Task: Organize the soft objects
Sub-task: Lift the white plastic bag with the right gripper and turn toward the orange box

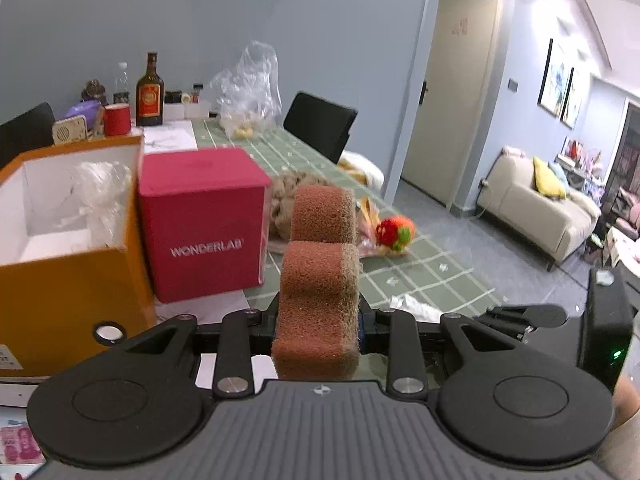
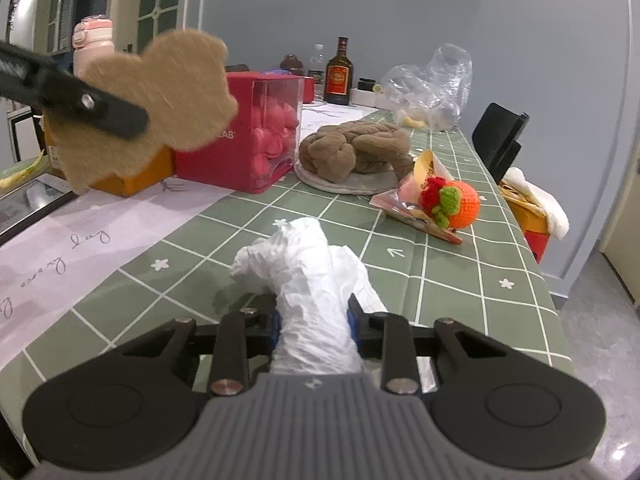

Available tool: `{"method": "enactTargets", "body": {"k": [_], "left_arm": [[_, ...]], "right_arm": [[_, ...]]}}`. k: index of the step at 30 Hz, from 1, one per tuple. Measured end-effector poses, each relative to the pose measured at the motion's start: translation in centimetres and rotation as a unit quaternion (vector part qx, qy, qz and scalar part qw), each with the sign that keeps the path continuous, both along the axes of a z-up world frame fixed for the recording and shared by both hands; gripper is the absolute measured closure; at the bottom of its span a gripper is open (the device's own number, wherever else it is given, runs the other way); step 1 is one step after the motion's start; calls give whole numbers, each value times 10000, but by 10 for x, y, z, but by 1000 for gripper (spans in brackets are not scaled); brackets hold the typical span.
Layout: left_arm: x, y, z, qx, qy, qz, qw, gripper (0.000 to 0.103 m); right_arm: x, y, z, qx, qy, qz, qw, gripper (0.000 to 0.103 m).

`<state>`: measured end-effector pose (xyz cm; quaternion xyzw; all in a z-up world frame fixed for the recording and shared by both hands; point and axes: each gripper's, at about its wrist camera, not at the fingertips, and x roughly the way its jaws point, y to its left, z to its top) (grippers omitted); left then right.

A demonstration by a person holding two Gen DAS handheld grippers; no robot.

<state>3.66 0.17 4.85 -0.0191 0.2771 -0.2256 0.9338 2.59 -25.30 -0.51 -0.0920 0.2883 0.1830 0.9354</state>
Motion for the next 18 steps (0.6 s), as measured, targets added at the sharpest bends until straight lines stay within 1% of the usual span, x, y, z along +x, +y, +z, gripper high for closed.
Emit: {"method": "enactTargets", "body": {"k": [5,8,10,12,14,18], "left_arm": [[-16,19,18,-314,-213,30,9993,67],[-29,35,30,-461,-420,139,9980,67],[-38,47,38,-529,-581,183,9967,67],[-45,60,45,-570,-687,117,9959,67],[-54,74,54,-586,-848,185,9945,67],[-69,104,72,-474,-1224,586,9896,67]], "right_arm": [[-7,4,11,165,21,-141,9998,84],[-13,9,17,182,-34,-206,9996,84],[-17,12,22,284,-51,-190,9994,84],[-21,16,29,364,-128,-148,9991,84],[-25,22,38,408,-259,-95,9988,84],[-31,40,60,558,-582,102,9967,84]]}}
